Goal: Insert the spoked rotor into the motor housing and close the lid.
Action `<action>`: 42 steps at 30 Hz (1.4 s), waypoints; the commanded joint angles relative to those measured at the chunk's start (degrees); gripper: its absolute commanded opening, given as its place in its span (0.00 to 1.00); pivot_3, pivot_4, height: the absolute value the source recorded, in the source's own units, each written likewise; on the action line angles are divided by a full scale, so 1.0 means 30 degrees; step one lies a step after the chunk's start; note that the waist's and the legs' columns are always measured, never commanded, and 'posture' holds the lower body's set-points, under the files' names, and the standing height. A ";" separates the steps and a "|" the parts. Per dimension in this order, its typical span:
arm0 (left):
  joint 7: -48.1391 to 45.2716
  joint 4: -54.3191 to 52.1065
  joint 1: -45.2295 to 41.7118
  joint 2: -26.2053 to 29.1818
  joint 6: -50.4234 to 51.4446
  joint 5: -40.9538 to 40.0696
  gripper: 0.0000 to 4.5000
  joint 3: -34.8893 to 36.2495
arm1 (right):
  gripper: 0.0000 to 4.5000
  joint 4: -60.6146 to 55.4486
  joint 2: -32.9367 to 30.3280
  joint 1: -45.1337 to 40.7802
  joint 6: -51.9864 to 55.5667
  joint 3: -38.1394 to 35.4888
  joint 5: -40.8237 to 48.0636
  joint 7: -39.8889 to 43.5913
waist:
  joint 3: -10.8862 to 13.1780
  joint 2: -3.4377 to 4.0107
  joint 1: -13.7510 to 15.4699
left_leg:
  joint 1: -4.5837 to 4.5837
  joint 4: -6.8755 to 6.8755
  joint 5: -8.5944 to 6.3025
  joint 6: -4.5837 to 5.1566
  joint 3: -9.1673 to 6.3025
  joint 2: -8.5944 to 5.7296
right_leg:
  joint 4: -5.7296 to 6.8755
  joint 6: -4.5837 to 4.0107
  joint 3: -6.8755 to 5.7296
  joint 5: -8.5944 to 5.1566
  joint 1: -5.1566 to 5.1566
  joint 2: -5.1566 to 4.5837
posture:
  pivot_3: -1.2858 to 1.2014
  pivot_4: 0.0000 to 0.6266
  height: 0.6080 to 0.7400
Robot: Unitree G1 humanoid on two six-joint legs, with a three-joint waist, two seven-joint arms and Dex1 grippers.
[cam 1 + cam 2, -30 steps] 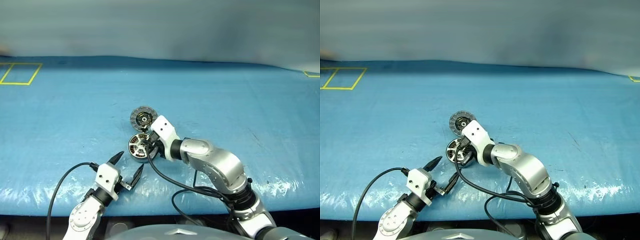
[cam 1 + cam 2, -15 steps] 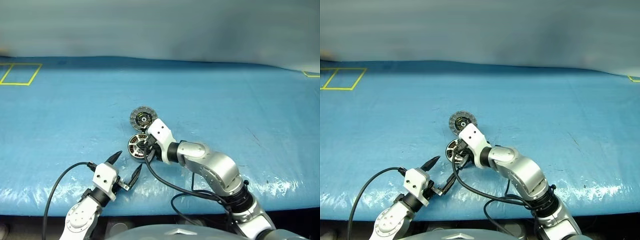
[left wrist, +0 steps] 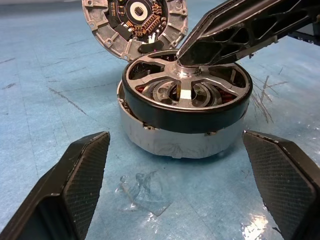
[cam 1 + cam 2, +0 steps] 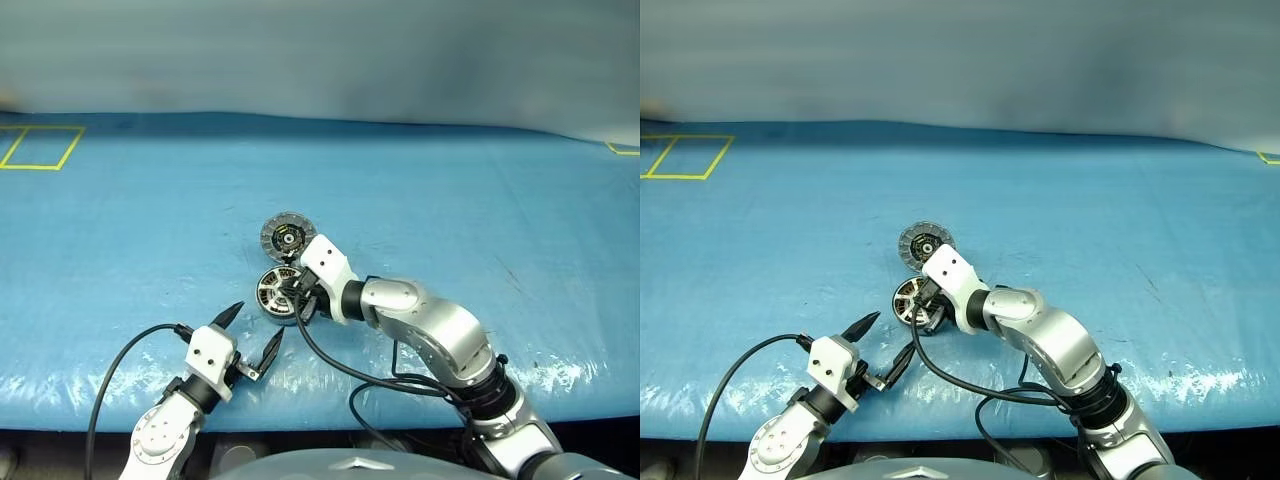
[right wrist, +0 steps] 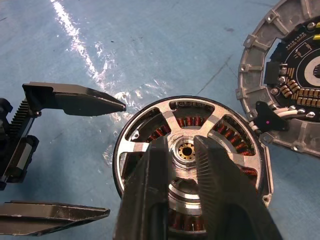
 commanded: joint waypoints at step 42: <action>0.0526 0.1168 0.0360 -0.1220 -0.2479 0.0361 1.00 -0.0404 | 0.65 0.2556 -0.3056 -0.6197 -0.1297 0.4642 -0.2384 0.4676 | 0.0003 0.0005 0.0010 | -0.0008 -0.0005 0.0000 0.0000 -0.0001 -0.0003 | 0.0004 0.0034 -0.0005 0.0034 -0.0012 -0.0002 | 0.52 0.24 1.00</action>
